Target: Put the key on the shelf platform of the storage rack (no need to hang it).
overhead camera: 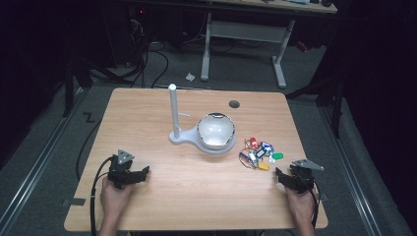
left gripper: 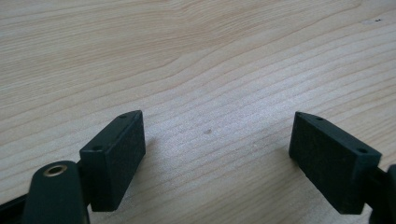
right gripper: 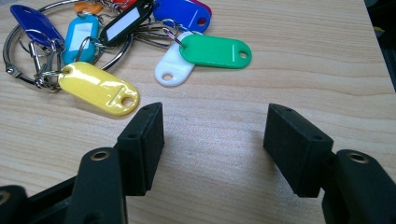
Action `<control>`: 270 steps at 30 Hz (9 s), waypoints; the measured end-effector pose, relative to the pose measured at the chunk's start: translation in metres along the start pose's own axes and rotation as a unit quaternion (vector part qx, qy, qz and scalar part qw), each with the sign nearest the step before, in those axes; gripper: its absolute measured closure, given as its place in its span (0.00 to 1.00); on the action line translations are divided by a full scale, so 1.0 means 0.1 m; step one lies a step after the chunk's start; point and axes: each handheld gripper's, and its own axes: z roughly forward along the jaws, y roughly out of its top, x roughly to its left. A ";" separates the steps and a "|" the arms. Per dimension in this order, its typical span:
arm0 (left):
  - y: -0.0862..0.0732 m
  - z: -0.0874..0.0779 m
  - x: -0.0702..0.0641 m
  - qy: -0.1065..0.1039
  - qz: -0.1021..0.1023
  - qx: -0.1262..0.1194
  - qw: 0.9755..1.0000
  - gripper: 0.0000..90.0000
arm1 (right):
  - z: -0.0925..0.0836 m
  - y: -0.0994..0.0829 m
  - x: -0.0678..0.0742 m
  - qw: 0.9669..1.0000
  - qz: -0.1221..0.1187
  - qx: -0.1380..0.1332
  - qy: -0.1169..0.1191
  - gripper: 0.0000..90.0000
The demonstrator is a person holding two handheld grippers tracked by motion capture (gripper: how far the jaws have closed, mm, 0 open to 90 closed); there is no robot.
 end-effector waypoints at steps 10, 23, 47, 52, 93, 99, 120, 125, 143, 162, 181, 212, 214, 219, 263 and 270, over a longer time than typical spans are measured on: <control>0.00 0.00 0.00 0.000 0.000 0.000 1.000 0.21 | 0.00 0.01 0.01 1.000 0.005 0.005 -0.002 0.43; 0.00 0.00 0.00 0.000 0.000 0.000 1.000 0.21 | -0.06 0.00 0.02 1.000 0.008 0.001 0.012 0.51; 0.00 0.00 0.00 0.000 0.000 0.000 1.000 0.21 | -0.14 0.21 0.34 0.997 -0.024 -0.021 0.069 0.57; 0.00 0.00 0.00 0.000 0.000 0.000 1.000 0.21 | -0.11 0.26 0.39 0.996 -0.030 -0.016 0.077 0.57; 0.00 0.00 0.00 0.001 -0.003 0.001 1.000 0.21 | 0.37 0.60 0.71 0.992 -0.076 0.054 0.082 0.53; 0.00 0.00 0.00 0.000 -0.001 0.001 1.000 0.21 | 0.44 0.60 0.73 0.992 -0.082 0.063 0.078 0.57; 0.00 0.00 0.00 0.002 -0.005 0.001 1.000 0.21 | 0.38 0.59 0.74 0.987 -0.135 0.038 0.081 0.96; 0.00 0.00 0.00 0.001 -0.004 0.001 1.000 0.21 | 0.30 0.63 0.68 0.988 -0.124 0.018 0.092 0.96; 0.00 0.00 0.00 0.002 -0.005 0.001 1.000 0.21 | -0.06 0.93 0.50 0.987 -0.115 -0.034 0.105 0.98; 0.00 0.00 0.00 0.002 -0.005 0.001 1.000 0.21 | -0.48 1.27 0.38 0.982 -0.102 -0.090 0.132 0.99; 0.00 0.00 -0.01 0.002 -0.006 0.001 1.000 0.21 | -0.86 1.60 0.39 0.972 -0.112 -0.135 0.155 0.99; 0.00 0.00 0.00 0.002 -0.005 0.001 1.000 0.21 | -1.04 2.16 0.82 0.949 -0.150 -0.161 0.225 0.99; 0.00 0.00 0.00 0.002 -0.005 0.001 1.000 0.21 | -1.04 2.18 0.84 0.948 -0.153 -0.162 0.227 0.99; 0.00 0.00 0.00 0.002 -0.005 0.001 1.000 0.21 | -1.05 2.30 0.96 0.943 -0.161 -0.165 0.238 0.99; 0.00 0.00 -0.01 0.001 -0.006 0.002 1.000 0.21 | -0.30 2.64 1.48 0.952 -0.147 -0.115 0.242 0.99; 0.00 0.00 -0.01 0.002 -0.006 0.001 1.000 0.21 | -0.14 2.55 1.50 0.953 -0.144 -0.099 0.247 0.99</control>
